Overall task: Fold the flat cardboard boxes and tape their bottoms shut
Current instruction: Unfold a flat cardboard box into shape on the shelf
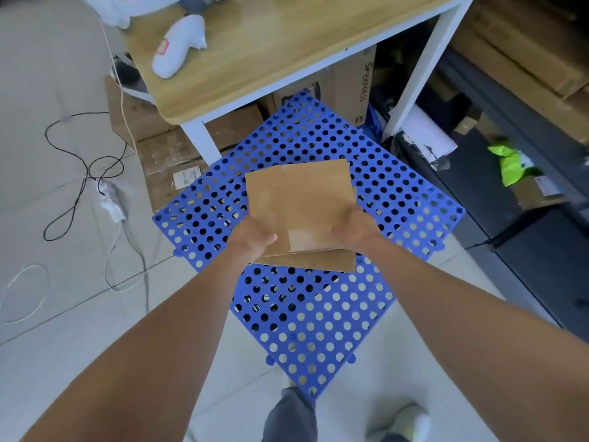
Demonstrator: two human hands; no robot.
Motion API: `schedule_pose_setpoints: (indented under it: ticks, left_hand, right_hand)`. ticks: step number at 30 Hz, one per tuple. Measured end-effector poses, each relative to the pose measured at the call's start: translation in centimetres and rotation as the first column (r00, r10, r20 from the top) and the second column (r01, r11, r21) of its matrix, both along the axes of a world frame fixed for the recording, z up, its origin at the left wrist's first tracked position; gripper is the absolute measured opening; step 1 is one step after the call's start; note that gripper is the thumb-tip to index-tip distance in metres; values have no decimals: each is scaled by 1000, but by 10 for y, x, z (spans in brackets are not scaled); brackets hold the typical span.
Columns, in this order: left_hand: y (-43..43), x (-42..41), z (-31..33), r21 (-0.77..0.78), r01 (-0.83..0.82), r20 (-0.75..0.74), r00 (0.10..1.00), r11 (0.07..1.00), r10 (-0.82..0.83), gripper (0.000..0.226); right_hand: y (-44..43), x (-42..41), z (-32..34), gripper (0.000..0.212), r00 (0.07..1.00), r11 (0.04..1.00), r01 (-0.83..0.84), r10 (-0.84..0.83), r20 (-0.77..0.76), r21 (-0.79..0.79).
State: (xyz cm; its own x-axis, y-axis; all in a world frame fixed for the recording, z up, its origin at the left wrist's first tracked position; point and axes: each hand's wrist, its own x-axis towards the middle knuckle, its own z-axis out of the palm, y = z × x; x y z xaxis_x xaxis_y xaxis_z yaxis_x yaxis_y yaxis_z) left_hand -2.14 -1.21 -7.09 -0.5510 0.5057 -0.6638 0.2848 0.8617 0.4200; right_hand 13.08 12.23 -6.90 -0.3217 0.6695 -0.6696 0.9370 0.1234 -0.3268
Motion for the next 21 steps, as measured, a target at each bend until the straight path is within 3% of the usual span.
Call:
schedule_pose_setpoints:
  ticks: [5, 9, 11, 16, 21]
  left_hand:
    - [0, 0, -9, -5, -61, 13, 998, 998, 61, 37]
    - [1, 4, -7, 58, -386, 157, 914, 921, 373, 60]
    - [1, 5, 1, 36, -466, 227, 865, 884, 447, 64]
    - [11, 9, 45, 20, -485, 215, 856, 874, 470, 69]
    - [42, 35, 115, 128, -470, 248, 868, 874, 431, 71]
  right_hand:
    - [0, -1, -8, 77, 1000, 1000, -23, 23, 17, 13]
    - [0, -1, -1, 71, 999, 998, -32, 31, 16, 57]
    - [1, 1, 8, 68, 1000, 998, -16, 15, 12, 53]
    - [6, 13, 42, 69, 996, 997, 79, -78, -46, 27]
    - [21, 44, 100, 61, 976, 985, 160, -149, -156, 59]
